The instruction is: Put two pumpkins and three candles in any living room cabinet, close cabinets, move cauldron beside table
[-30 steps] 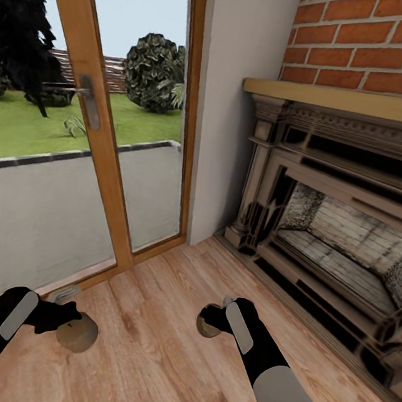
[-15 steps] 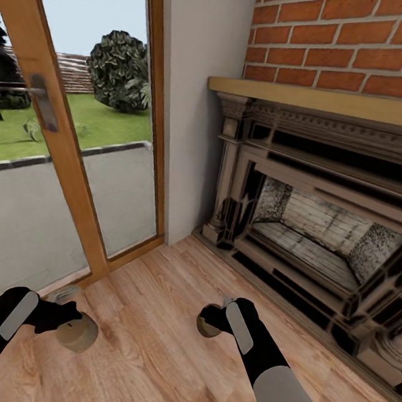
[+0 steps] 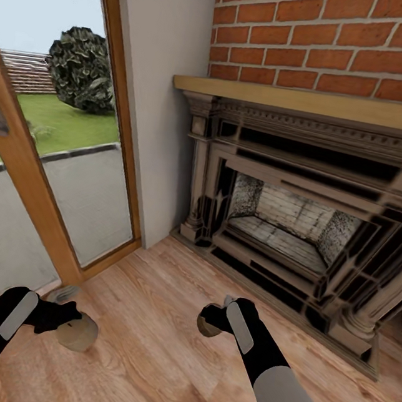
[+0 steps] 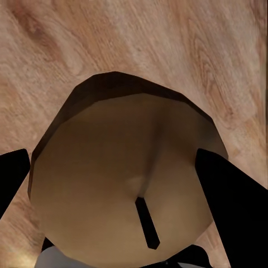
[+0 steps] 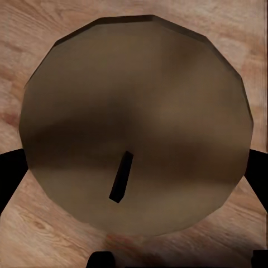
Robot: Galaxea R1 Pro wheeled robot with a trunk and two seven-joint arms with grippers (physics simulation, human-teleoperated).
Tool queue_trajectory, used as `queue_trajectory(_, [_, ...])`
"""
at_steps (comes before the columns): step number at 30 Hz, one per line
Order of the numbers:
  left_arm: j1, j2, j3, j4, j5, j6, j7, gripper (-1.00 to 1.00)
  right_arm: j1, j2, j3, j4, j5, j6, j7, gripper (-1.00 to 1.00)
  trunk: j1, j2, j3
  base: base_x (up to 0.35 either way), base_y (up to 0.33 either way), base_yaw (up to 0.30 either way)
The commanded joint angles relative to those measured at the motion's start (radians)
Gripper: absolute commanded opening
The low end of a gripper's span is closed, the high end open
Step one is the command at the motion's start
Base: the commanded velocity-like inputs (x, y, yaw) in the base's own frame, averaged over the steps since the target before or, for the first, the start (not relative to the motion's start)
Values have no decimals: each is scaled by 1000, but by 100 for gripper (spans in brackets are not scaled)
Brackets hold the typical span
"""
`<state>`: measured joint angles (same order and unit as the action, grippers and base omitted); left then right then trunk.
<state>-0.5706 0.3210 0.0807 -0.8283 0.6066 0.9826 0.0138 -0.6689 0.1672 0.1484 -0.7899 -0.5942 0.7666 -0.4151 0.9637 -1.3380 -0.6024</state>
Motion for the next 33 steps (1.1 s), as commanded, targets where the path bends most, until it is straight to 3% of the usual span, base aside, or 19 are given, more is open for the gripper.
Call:
queue_trajectory(1, [0,0,0,0,2,1,0,-100,0,0,-2,0,-1,0,-2,-100,0,0,1,0,0,-270])
queue_trajectory(4, [0,0,-1,0,2,0,0,-100,-1,0,-10,0,-3,1,-3,-100,0,0,4,0,0,-252])
queue_trajectory(9, [0,0,-1,0,2,-1,0,-100,-1,1,-62,0,-3,-2,-10,-100,0,0,9,0,0,-235])
queue_trajectory(19, [0,0,-1,0,2,-2,1,-100,-1,0,-126,1,-3,-4,-9,-100,0,0,20,0,0,-226])
queue_trajectory(33, [0,0,-1,0,1,-2,3,-100,-1,-1,-136,1,-4,0,-5,-100,0,0,40,0,0,-186])
